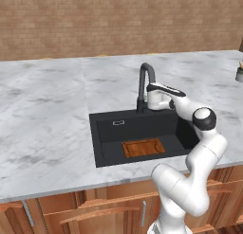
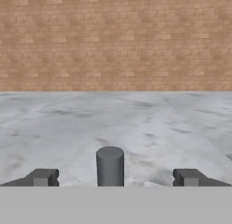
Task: Turn on the sink faucet with hot water and rinse the cutting board for ten seconds, then turn off the faucet. Push the cutting board to reach the water if necessary.
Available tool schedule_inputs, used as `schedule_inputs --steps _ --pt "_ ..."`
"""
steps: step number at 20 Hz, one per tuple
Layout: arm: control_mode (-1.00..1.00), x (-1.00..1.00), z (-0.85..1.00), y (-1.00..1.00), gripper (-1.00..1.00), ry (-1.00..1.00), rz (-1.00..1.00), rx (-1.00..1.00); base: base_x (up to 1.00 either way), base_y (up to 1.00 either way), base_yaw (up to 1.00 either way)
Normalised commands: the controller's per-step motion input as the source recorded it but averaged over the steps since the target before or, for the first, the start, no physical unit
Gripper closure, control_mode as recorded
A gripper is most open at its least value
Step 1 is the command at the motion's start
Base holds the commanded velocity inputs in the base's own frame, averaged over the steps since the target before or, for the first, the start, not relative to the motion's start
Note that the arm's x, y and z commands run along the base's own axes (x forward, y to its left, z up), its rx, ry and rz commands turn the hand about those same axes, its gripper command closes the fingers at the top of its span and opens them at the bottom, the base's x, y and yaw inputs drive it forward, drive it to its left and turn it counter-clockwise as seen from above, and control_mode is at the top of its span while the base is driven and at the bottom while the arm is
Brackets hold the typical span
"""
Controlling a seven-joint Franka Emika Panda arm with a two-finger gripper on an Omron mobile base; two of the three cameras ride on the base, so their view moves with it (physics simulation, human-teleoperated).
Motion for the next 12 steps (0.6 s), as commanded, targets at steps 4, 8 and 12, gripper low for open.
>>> schedule_inputs --steps 4,8,12 --pt "-1.00 0.00 0.00 -0.05 -1.00 0.00 0.00 0.00 0.00 0.00 0.00" --pt "-1.00 0.00 0.00 -0.04 -1.00 0.00 0.00 0.00 0.00 0.00 0.00" --pt "-1.00 0.00 0.00 -0.05 -1.00 0.00 0.00 0.00 0.00 0.00 0.00"
